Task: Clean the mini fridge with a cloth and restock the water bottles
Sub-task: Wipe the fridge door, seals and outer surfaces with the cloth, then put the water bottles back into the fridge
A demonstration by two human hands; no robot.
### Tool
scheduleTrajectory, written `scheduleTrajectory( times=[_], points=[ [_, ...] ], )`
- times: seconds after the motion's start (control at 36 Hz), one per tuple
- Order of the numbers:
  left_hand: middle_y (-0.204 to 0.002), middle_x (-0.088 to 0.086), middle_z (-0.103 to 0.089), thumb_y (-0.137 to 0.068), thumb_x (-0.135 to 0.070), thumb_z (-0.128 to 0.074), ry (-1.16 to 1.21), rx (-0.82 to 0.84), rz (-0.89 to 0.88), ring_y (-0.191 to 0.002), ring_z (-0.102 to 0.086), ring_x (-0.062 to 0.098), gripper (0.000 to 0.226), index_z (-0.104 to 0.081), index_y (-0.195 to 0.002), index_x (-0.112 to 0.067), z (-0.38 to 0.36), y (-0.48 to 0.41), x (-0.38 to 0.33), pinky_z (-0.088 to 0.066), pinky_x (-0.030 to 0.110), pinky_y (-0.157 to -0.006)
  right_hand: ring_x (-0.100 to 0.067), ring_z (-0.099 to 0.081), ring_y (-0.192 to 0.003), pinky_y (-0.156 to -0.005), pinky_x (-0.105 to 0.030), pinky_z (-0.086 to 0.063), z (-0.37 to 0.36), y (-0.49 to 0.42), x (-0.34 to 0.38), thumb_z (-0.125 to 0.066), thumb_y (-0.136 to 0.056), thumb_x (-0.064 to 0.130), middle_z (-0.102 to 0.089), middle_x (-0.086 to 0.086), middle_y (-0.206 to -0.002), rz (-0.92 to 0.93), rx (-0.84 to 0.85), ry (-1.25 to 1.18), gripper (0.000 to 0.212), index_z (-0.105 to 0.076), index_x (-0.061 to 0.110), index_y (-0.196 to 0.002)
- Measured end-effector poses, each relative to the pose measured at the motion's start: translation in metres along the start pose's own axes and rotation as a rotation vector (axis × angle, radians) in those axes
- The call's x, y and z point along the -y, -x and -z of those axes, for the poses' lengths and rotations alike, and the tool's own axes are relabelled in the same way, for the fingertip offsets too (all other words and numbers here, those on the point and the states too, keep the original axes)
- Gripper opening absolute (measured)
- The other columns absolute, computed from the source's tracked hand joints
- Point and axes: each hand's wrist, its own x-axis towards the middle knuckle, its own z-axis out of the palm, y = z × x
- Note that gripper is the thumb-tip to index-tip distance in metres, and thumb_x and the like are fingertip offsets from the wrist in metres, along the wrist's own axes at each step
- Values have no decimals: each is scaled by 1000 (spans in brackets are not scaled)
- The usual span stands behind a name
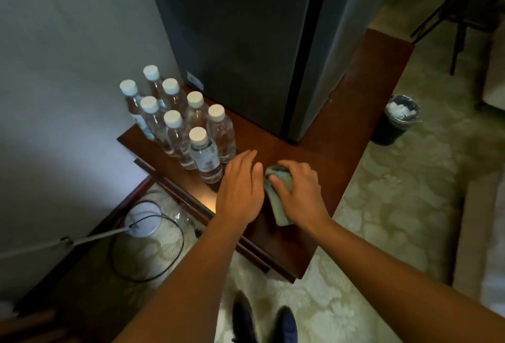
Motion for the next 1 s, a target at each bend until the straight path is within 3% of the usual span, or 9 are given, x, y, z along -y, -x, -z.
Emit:
scheduleTrajectory(
  times=[0.14,0.36,0.61,0.89,1.0],
  points=[
    [-151,5,-46,-108,-39,-30,-38,53,84,-137,-40,23,50,-45,-148,-14,-16,15,18,-33,38,-115,-24,-40,-125,-100,-44,-35,-12,4,-8,-47,-101,52,-47,1,-141,-95,67,75,45,-44,40,-144],
    [-149,4,-47,-108,-34,-37,-47,89,83,-135,-44,24,47,-44,-149,-14,-12,26,8,-36,42,-112,-21,-39,-123,-100,-42,-36,4,8,-2,-43,-104,46,-49,3,-139,-73,93,82,38,-51,36,-139],
    [-150,2,-47,-104,-48,-25,-32,-10,-11,-139,-40,18,59,-45,-148,-16,20,2,-40,-29,29,-113,-24,-42,-131,-109,-44,-38,55,-2,30,-41,-105,43,-51,-2,-141,-31,95,85,42,-49,29,-144],
    [-152,-3,-43,-106,-50,-25,-160,-132,-132,-139,-38,14,55,-42,-149,-21,41,-34,-118,-30,36,-117,-24,-44,-132,-111,-43,-39,131,-37,50,-41,-106,43,-51,-5,-141,120,92,58,46,-47,24,-147],
    [-149,3,-46,-106,-41,-37,-226,-231,-153,-137,-40,20,49,-47,-146,-15,43,-54,-146,-30,39,-114,-26,-43,-135,-114,-43,-36,160,-61,54,-40,-106,41,-50,-7,-144,171,67,64,45,-46,22,-147]
  ],
)
